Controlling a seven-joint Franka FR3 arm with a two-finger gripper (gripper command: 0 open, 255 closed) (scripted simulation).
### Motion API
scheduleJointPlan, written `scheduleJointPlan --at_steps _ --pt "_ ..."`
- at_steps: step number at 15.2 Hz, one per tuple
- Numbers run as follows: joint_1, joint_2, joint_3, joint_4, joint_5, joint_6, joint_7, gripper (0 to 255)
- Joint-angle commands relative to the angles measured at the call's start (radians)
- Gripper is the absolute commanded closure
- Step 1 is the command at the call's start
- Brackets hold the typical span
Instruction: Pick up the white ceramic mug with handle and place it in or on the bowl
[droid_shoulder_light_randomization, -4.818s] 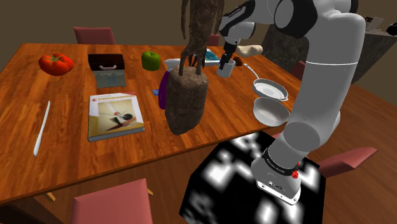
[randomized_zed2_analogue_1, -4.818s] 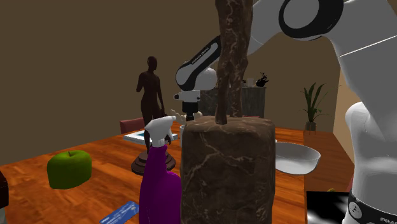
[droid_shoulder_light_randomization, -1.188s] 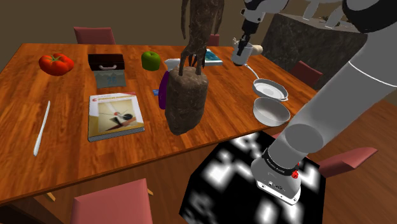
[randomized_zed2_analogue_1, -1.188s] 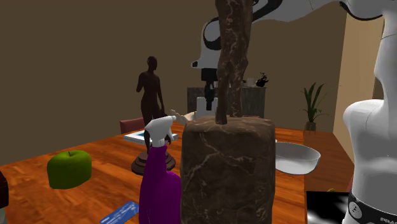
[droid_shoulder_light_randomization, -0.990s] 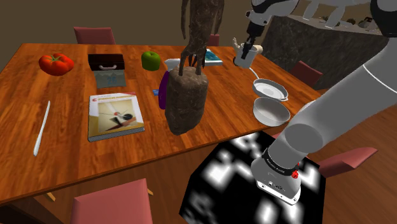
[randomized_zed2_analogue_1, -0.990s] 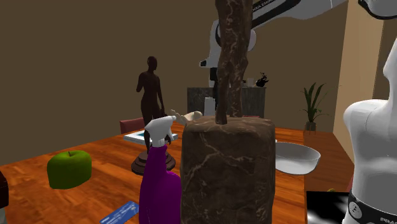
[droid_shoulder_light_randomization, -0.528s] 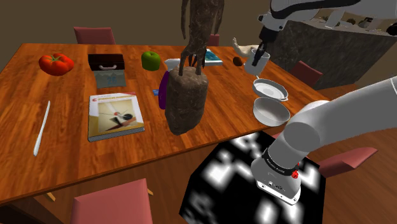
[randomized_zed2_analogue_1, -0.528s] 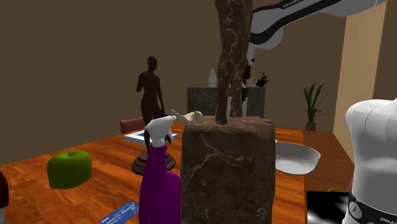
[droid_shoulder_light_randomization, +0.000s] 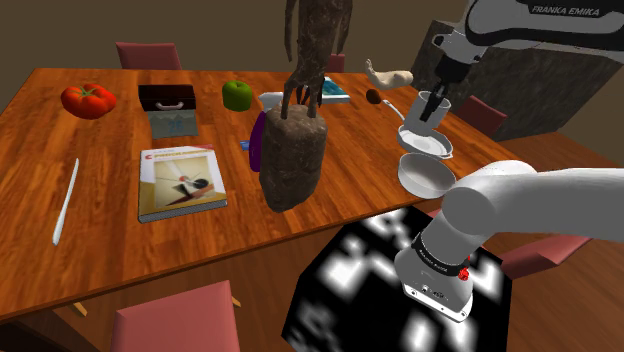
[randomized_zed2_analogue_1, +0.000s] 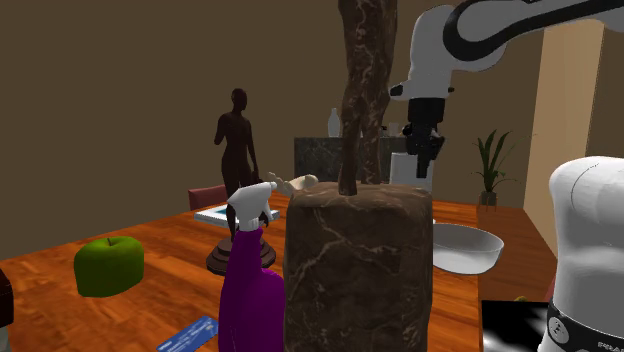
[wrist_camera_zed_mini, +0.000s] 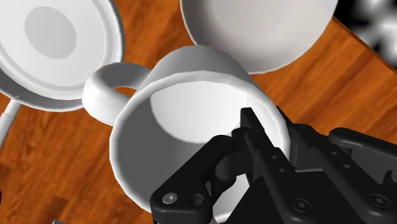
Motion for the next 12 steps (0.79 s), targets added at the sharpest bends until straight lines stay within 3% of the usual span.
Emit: scheduleJointPlan --at_steps 1,7,12 --pt "-0.026 -0.092 0.015 -0.04 -0.006 -0.054 -0.005 255" --pt "-0.118 -0.404 0.05 -0.143 -0.016 -0.269 -0.048 255" --pt "-0.134 -0.431 0.027 -0.218 -0.039 -0.223 -0.05 255"
